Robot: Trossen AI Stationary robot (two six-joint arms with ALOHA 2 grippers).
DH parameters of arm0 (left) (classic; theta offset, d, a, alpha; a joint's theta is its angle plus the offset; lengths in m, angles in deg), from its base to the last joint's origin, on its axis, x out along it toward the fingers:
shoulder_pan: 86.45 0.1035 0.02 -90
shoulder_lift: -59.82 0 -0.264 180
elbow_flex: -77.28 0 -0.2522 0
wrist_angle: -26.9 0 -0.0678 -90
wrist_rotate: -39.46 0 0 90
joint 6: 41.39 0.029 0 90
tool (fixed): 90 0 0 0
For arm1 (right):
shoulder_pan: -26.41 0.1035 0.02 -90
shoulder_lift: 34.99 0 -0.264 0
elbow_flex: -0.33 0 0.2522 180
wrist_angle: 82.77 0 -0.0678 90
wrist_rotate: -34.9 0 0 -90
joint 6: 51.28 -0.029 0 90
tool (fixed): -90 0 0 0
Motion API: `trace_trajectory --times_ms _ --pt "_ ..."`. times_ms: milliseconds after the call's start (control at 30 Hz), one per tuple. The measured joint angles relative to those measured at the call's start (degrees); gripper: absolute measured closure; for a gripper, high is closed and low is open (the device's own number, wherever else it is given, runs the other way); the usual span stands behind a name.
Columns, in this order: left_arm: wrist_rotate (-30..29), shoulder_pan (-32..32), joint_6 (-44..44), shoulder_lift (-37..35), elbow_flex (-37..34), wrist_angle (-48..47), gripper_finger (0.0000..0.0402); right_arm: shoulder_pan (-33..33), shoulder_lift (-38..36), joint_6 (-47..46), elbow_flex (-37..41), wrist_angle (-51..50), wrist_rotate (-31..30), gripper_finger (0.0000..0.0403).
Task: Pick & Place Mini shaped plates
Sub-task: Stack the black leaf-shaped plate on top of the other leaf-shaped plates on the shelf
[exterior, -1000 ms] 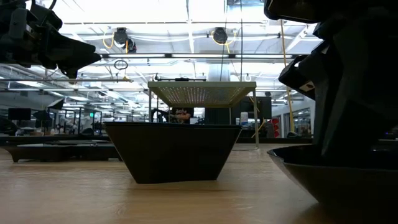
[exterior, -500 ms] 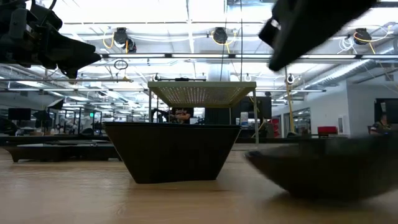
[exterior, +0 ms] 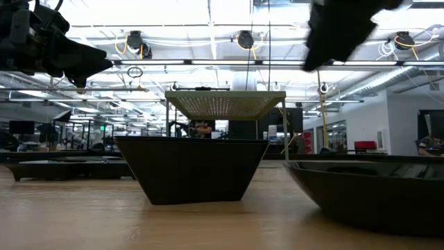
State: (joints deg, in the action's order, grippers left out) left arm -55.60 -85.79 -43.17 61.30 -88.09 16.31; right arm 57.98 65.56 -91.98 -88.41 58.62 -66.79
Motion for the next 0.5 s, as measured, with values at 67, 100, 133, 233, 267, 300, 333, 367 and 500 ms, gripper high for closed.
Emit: trace_trajectory --times_ms 67,100,133,233,267,300,333,367,500 --pt "0.01 0.00 0.00 0.00 0.00 0.01 0.0227 0.46 -0.01 -7.10 0.00 -4.19 -0.03 0.0314" --pt "0.00 0.01 0.00 0.00 0.00 -0.01 0.0227 0.94 0.03 -9.99 0.00 -6.04 -0.03 0.0305" --pt "0.00 -0.01 0.00 -0.01 0.00 -0.01 0.0227 1.64 0.07 -12.17 0.00 -7.34 -0.01 0.0297" --pt "0.00 0.01 0.00 -0.01 0.00 -0.02 0.0227 3.82 0.00 -16.83 0.00 -8.13 0.93 0.0276" --pt "0.00 0.01 0.00 0.00 0.00 0.00 0.0227 4.35 0.00 -18.08 0.00 -7.89 1.44 0.0270" --pt "0.00 0.01 0.00 -0.01 0.00 0.01 0.0227 4.79 0.01 -19.21 0.00 -7.53 1.53 0.0264" --pt "0.00 0.01 0.00 0.00 0.00 -0.02 0.0227 5.13 0.05 -19.97 0.00 -7.04 1.31 0.0259" --pt "0.00 0.00 0.00 -0.01 0.00 -0.02 0.0227 5.40 0.10 -20.18 0.00 -6.42 0.99 0.0255" --pt "0.00 0.01 0.00 0.00 0.00 0.01 0.0227 6.01 1.59 -19.86 0.00 -4.48 -0.36 0.0240"
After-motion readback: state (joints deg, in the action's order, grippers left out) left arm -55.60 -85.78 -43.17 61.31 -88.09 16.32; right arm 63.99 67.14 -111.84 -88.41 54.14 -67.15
